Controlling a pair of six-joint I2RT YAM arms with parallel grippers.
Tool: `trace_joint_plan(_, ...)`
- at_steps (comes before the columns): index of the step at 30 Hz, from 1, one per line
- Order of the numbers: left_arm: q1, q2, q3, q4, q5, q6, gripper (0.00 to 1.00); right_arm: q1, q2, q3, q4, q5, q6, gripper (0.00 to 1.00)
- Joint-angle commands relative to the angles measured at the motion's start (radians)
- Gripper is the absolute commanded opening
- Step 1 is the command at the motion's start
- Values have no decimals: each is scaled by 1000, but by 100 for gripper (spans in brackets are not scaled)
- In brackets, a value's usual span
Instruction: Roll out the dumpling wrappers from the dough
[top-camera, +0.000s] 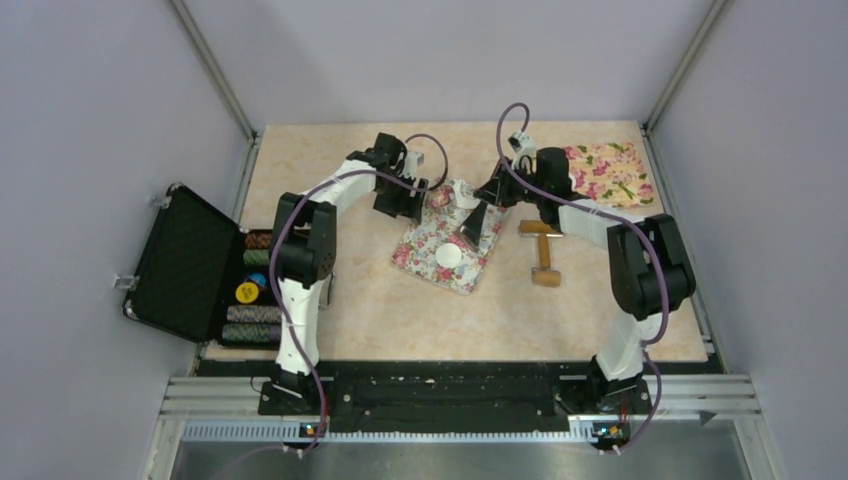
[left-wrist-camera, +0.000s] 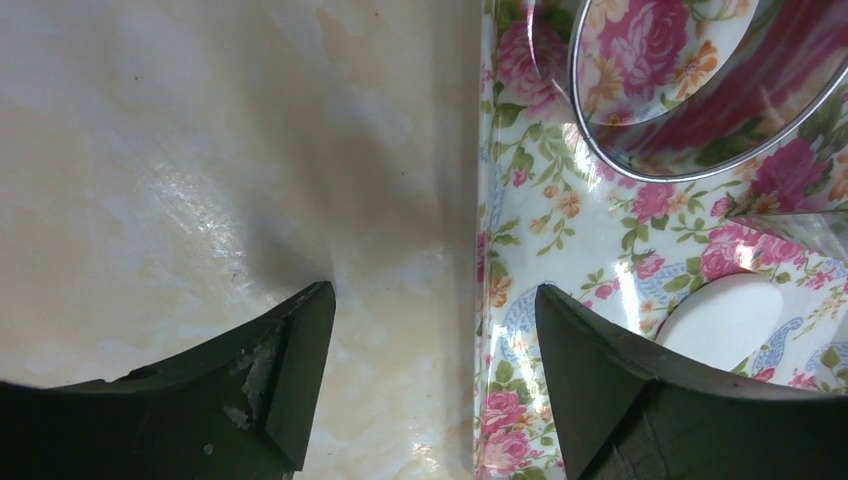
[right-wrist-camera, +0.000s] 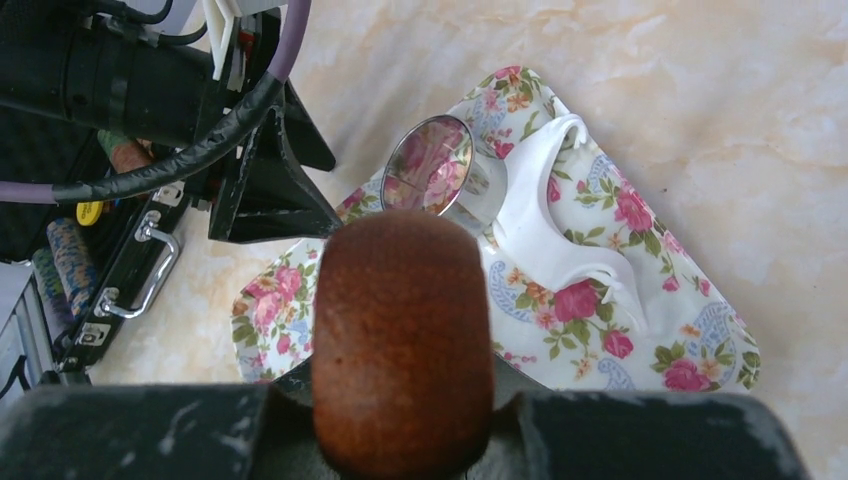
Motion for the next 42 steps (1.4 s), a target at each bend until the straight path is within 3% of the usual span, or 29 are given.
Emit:
trace_joint_plan(1, -4, -2, -6, 8, 34, 1, 77, -12, 28, 30, 92, -14, -5, 0)
trace_joint_plan(21, -56, 61, -8, 6, -40, -41, 7, -46, 124, 0, 93, -142, 23, 0)
trace_joint_plan(30, -66, 58, -11, 10, -56, -47, 0, -46, 143, -25, 133, -214, 55, 0)
trace_joint_plan(42, -70, 52, -17, 12, -56, -54, 0, -46, 173, -52, 169, -265, 76, 0)
